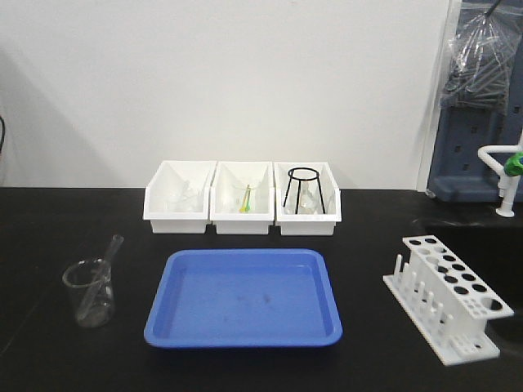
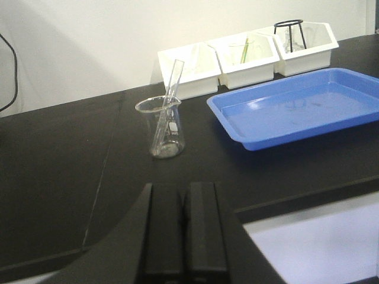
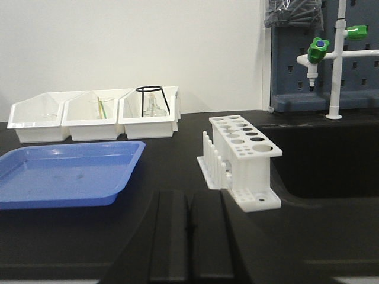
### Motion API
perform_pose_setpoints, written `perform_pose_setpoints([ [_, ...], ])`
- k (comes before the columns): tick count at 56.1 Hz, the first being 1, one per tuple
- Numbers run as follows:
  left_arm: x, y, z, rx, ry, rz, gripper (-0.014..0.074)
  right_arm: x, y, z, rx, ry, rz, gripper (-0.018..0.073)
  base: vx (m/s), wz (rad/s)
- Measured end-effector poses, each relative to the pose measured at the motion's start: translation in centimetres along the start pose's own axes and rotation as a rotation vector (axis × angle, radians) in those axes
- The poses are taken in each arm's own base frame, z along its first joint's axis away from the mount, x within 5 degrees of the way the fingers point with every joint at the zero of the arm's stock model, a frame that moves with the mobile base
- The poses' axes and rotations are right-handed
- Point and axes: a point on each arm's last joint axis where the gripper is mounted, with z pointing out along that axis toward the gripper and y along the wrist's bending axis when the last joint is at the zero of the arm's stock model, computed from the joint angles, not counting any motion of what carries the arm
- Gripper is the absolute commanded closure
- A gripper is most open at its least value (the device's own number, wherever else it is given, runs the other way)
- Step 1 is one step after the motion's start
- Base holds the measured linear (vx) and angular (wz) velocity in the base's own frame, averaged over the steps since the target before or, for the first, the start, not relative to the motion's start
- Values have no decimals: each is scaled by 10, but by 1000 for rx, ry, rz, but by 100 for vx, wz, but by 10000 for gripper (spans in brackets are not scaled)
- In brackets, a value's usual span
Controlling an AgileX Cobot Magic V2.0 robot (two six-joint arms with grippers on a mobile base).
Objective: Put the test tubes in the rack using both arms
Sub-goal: 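Move the left gripper down around the glass tube in the beaker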
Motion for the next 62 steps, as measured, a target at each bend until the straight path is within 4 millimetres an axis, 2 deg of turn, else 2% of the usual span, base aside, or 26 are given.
perform_pose_setpoints([
  [29, 0, 0, 0, 0, 0, 0, 601, 0, 0, 0, 0, 0, 0, 568, 25, -2],
  [62, 0, 0, 0, 0, 0, 0, 601, 0, 0, 0, 0, 0, 0, 568, 13, -1],
])
